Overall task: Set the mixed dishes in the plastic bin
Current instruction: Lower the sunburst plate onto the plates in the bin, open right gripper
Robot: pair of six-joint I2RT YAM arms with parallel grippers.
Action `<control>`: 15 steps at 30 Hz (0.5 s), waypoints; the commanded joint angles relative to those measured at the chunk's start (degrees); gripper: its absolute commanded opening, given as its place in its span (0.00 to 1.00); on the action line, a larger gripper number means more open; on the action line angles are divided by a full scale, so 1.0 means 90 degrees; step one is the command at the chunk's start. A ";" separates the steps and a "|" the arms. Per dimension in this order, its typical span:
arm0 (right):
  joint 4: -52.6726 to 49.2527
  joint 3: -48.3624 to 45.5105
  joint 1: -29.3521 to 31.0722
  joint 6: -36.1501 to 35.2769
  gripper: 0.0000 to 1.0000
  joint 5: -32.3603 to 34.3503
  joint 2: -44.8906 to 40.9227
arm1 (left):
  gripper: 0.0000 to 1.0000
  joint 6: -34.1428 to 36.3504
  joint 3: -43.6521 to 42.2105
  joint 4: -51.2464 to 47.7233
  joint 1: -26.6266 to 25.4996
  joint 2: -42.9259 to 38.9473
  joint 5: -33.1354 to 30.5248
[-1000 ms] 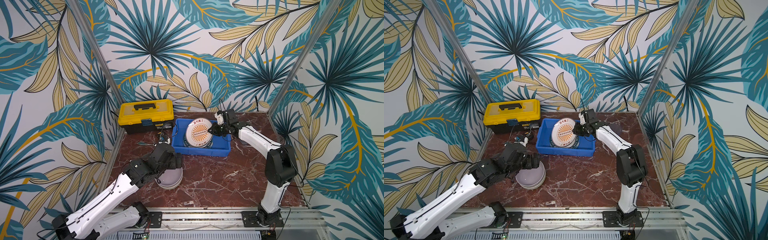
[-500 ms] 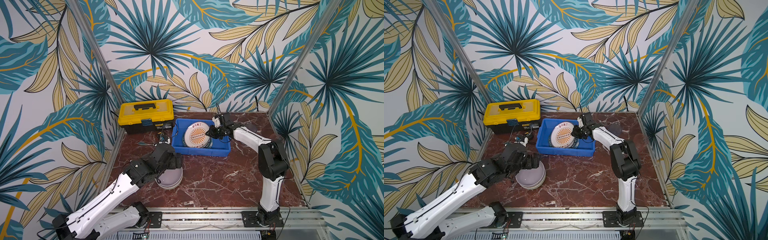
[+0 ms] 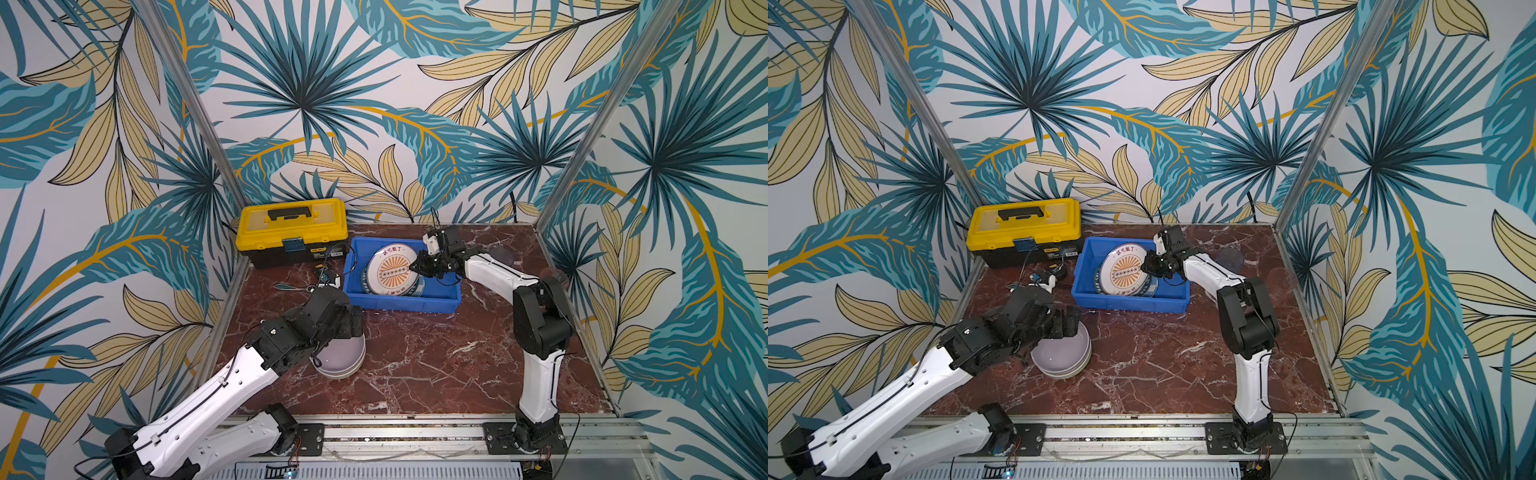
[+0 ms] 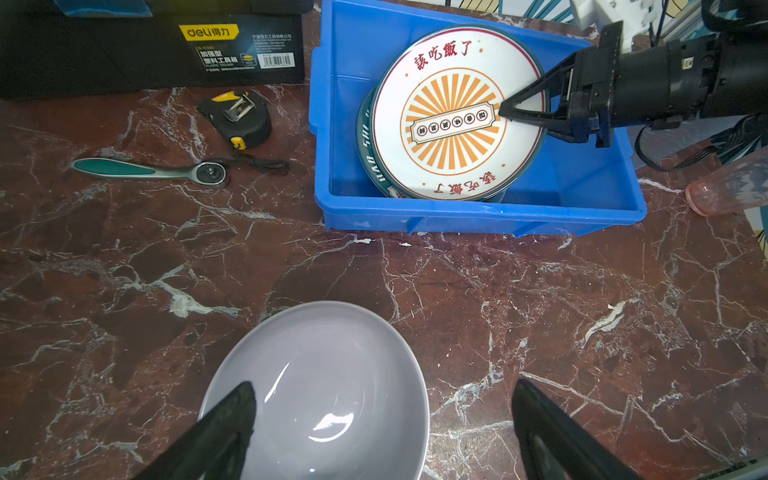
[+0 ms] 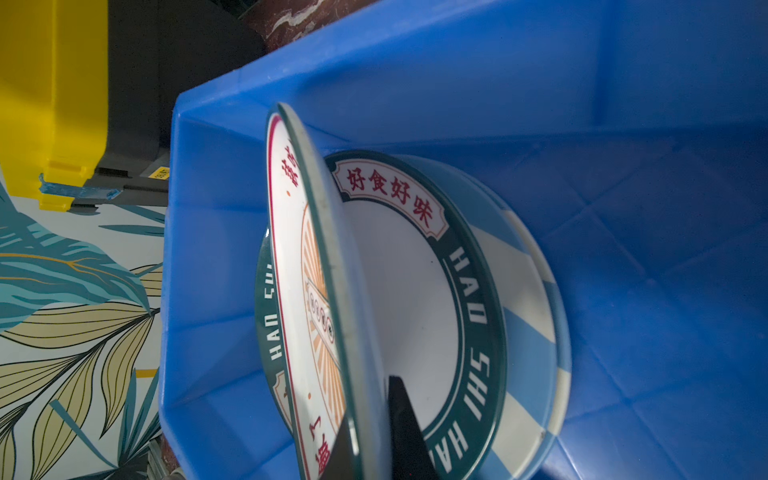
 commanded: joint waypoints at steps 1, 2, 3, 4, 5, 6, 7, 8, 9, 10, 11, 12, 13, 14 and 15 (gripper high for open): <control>-0.0183 -0.0183 0.0017 -0.0264 0.13 0.0200 -0.0062 | 0.96 0.0077 -0.0065 -0.0105 0.0040 0.0002 -0.0108; -0.0226 -0.0198 0.0012 -0.0297 0.15 0.0220 -0.0090 | 0.96 0.0085 -0.0060 -0.0104 0.0042 0.0019 -0.0109; -0.0279 -0.0211 0.0006 -0.0339 0.17 0.0268 -0.0113 | 0.96 0.0087 -0.0060 -0.0106 0.0042 0.0033 -0.0109; -0.0342 -0.0212 0.0000 -0.0379 0.18 0.0303 -0.0130 | 0.96 0.0096 -0.0045 -0.0101 0.0038 0.0042 -0.0100; -0.0401 -0.0208 -0.0006 -0.0421 0.19 0.0343 -0.0158 | 0.96 0.0097 -0.0040 -0.0106 0.0041 0.0059 -0.0099; -0.0459 -0.0209 -0.0013 -0.0461 0.21 0.0379 -0.0179 | 0.96 0.0097 -0.0033 -0.0106 0.0042 0.0068 -0.0099; -0.0508 -0.0215 -0.0022 -0.0504 0.22 0.0408 -0.0199 | 0.96 0.0098 -0.0031 -0.0106 0.0042 0.0073 -0.0099; -0.0562 -0.0222 -0.0030 -0.0547 0.23 0.0444 -0.0227 | 0.96 0.0097 -0.0036 -0.0106 0.0041 0.0081 -0.0099; -0.0625 -0.0225 -0.0031 -0.0602 0.24 0.0487 -0.0252 | 0.96 0.0098 -0.0032 -0.0106 0.0037 0.0088 -0.0099; -0.0673 -0.0215 -0.0039 -0.0636 0.25 0.0519 -0.0276 | 0.96 0.0101 -0.0027 -0.0106 0.0042 0.0083 -0.0092; -0.0733 -0.0211 -0.0041 -0.0706 0.26 0.0572 -0.0299 | 0.96 0.0097 -0.0032 -0.0111 0.0041 0.0084 -0.0089; -0.0795 -0.0206 -0.0037 -0.0750 0.28 0.0616 -0.0330 | 0.96 0.0097 -0.0032 -0.0106 0.0041 0.0086 -0.0089; -0.0859 -0.0206 -0.0042 -0.0797 0.30 0.0660 -0.0354 | 0.97 0.0097 -0.0024 -0.0101 0.0037 0.0085 -0.0089; -0.0937 -0.0194 -0.0042 -0.0855 0.31 0.0711 -0.0376 | 0.96 0.0097 -0.0026 -0.0106 0.0040 0.0083 -0.0089; -0.1015 -0.0178 -0.0046 -0.0912 0.33 0.0777 -0.0396 | 0.96 0.0097 -0.0028 -0.0105 0.0042 0.0091 -0.0087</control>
